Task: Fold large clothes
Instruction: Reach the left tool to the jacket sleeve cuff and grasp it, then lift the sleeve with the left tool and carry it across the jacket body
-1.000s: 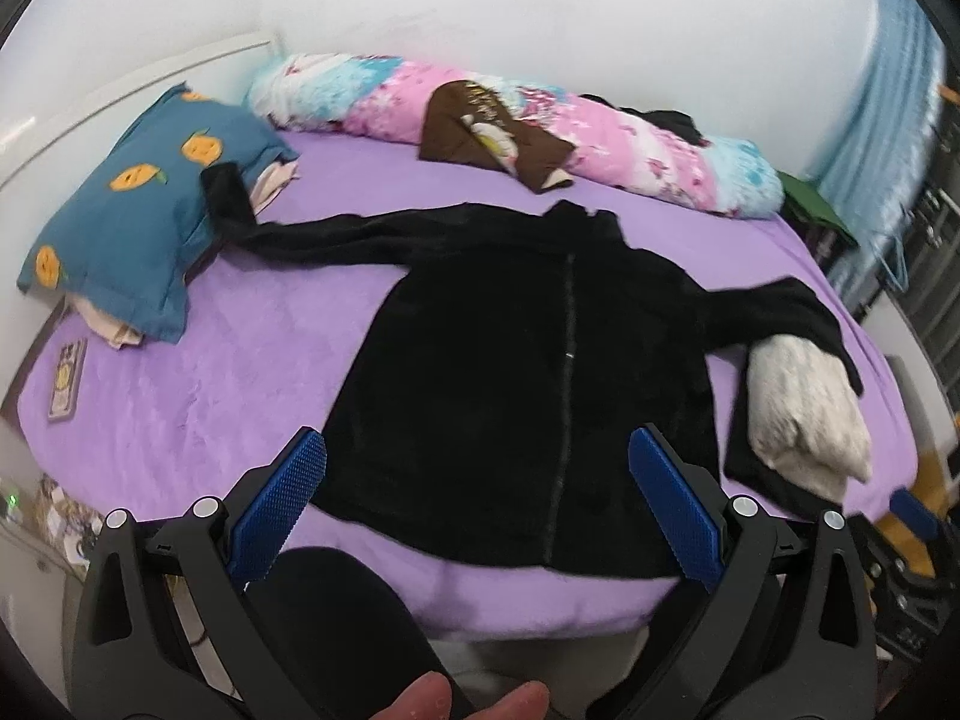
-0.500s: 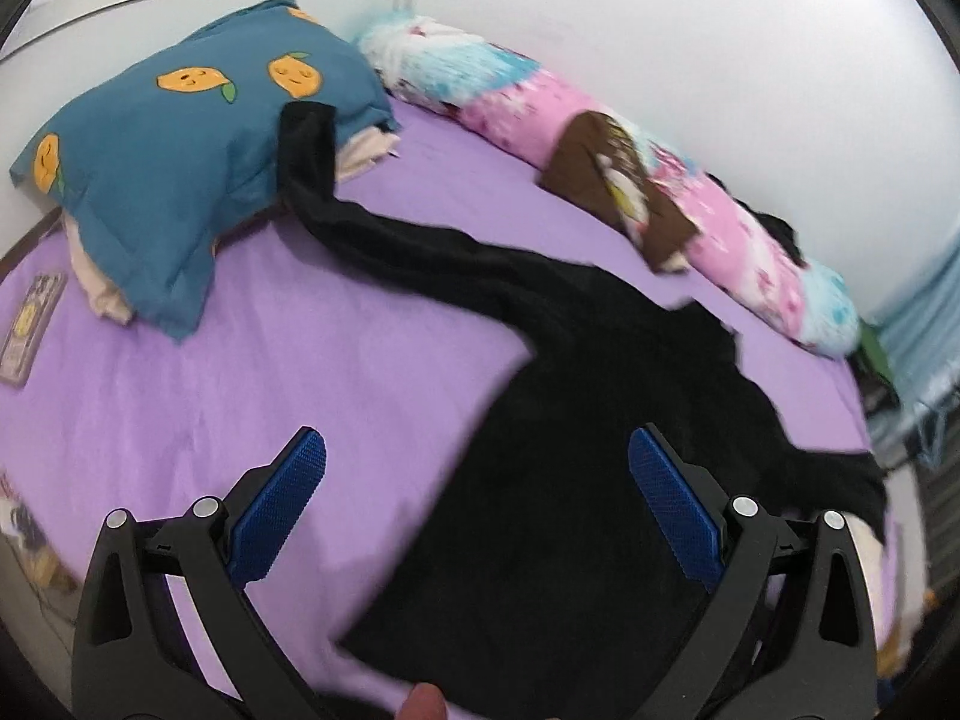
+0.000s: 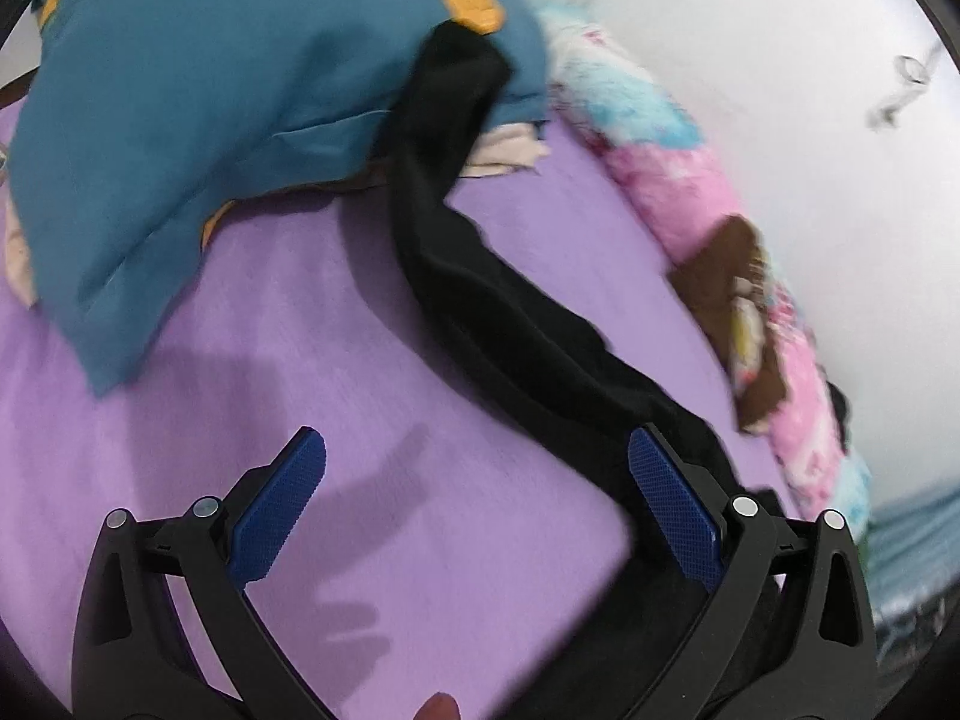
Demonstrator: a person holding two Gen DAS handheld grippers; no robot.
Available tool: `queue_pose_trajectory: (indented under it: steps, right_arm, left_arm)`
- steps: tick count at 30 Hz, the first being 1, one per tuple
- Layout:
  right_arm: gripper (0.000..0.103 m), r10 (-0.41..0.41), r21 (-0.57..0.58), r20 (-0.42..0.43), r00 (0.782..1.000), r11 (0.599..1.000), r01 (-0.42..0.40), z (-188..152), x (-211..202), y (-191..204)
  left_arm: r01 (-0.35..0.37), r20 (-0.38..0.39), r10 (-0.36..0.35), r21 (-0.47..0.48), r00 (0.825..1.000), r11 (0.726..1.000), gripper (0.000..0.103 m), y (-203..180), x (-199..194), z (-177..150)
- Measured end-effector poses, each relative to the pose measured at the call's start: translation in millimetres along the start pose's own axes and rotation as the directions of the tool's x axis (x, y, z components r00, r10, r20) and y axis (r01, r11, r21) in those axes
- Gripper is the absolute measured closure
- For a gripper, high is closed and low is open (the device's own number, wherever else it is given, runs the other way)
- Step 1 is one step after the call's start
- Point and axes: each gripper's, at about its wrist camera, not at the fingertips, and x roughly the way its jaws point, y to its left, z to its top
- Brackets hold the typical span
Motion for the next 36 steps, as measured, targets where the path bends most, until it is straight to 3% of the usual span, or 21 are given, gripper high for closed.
queue_pose_trajectory:
  steps: [3, 8, 13, 18, 19, 20, 21, 23, 25, 27, 33, 36]
  right_arm:
    - [0.006, -0.001, -0.02, 0.005, 1.0, 1.0, 0.001, 2, 2, -1]
    - [0.006, -0.011, -0.015, -0.003, 1.0, 1.0, 0.011, 6, 7, -6]
    - [0.006, -0.027, -0.015, -0.008, 1.0, 1.0, 0.027, 5, 9, -12]
    - [0.006, -0.041, -0.014, -0.005, 0.999, 0.999, 0.041, 5, 10, -15]
    - [0.006, -0.043, -0.017, -0.005, 0.999, 0.999, 0.043, 5, 9, -15]
    - [0.006, -0.044, -0.018, -0.006, 0.999, 0.999, 0.043, 5, 9, -16]
    - [0.006, -0.045, -0.016, -0.004, 0.999, 0.999, 0.045, 6, 9, -17]
    - [0.006, -0.046, -0.012, -0.001, 0.999, 0.999, 0.046, 6, 8, -18]
    - [0.006, -0.045, -0.007, 0.005, 0.999, 0.999, 0.045, 7, 7, -19]
    - [0.006, -0.036, 0.0, 0.009, 0.999, 0.999, 0.036, 5, 6, -20]
    - [0.006, 0.066, 0.09, -0.008, 0.998, 0.994, -0.065, 5, 5, -28]
    - [0.006, 0.083, 0.121, 0.009, 0.997, 0.989, -0.084, 5, -1, -33]
  left_arm:
    - [0.056, 0.011, -0.055, -0.08, 0.998, 0.995, 0.006, 16, 35, 34]
    - [0.08, 0.017, -0.078, -0.231, 0.997, 0.97, 0.006, 40, 76, 77]
    - [0.069, 0.006, -0.07, -0.256, 0.998, 0.964, 0.01, 46, 98, 102]
    - [0.013, -0.042, -0.022, -0.195, 0.999, 0.981, 0.035, 45, 116, 112]
    - [-0.01, -0.056, -0.001, -0.186, 0.998, 0.982, 0.044, 45, 120, 114]
    - [-0.032, -0.072, 0.018, -0.19, 0.997, 0.981, 0.063, 44, 121, 112]
    - [-0.05, -0.093, 0.031, -0.2, 0.995, 0.979, 0.075, 46, 123, 112]
    - [-0.073, -0.111, 0.051, -0.2, 0.992, 0.977, 0.086, 47, 125, 112]
    - [-0.083, -0.106, 0.069, -0.135, 0.992, 0.987, 0.095, 40, 124, 112]
    - [-0.108, -0.108, 0.098, -0.094, 0.989, 0.99, 0.097, 35, 120, 113]
    - [-0.084, -0.077, 0.078, -0.075, 0.994, 0.994, 0.099, 28, 101, 118]
    - [-0.08, -0.044, 0.079, -0.008, 0.996, 0.997, 0.099, 13, 80, 116]
